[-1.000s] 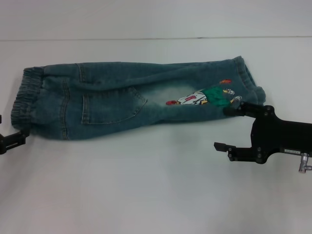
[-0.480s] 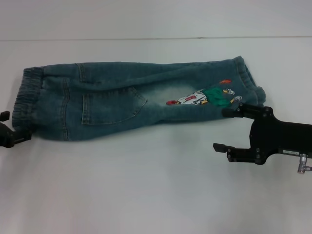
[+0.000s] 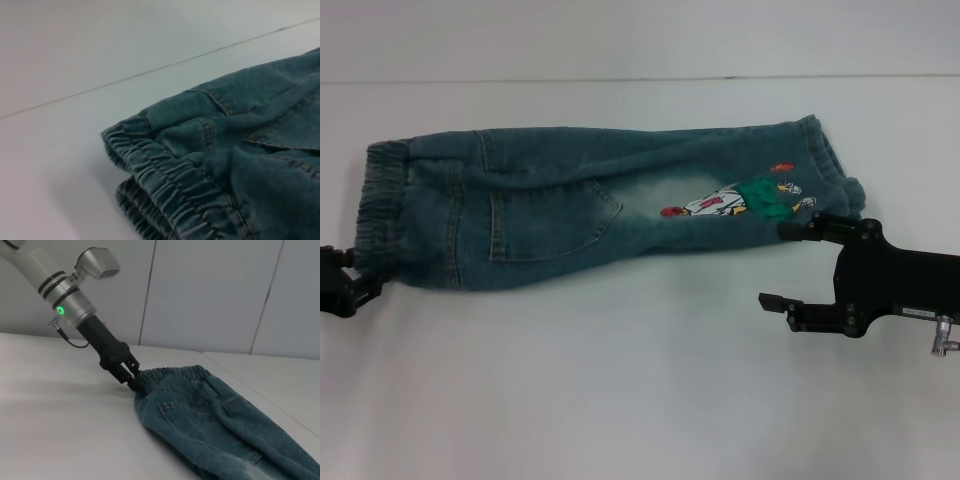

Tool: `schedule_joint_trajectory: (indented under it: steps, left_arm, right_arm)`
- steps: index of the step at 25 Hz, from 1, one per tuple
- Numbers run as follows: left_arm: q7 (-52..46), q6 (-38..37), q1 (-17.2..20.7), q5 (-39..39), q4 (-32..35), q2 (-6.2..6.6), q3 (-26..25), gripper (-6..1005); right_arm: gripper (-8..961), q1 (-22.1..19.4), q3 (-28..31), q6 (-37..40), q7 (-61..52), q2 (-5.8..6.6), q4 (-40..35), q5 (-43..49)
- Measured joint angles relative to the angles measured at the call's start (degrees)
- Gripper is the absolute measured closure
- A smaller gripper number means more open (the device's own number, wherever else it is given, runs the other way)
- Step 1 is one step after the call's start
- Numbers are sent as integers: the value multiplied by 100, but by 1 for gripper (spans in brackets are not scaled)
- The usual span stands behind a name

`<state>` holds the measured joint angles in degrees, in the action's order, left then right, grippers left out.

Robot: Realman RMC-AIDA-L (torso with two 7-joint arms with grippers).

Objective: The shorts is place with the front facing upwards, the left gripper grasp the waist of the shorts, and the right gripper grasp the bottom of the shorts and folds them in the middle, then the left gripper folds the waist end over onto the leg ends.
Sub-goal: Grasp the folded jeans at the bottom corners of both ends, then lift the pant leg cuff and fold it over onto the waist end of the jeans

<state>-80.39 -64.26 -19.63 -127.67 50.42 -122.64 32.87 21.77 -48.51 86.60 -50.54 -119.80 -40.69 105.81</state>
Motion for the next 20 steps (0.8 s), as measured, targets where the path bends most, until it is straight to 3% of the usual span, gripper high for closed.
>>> schedule_joint_trajectory:
  steps: [3,14,20]
  left_arm:
    - [30,-80,-14,-3,17,2,14,526]
    - [-32,-368,-134,-13,93,4,144,961]
    - [-710,-767,-171,34,841,-40,127,970]
  right_arm:
    - [114,3,10,1,0,0,0,0]
    - [114,-50,249,-18,29,0,32,-115]
    - [116,81,368,-579,53,-26,300,-635]
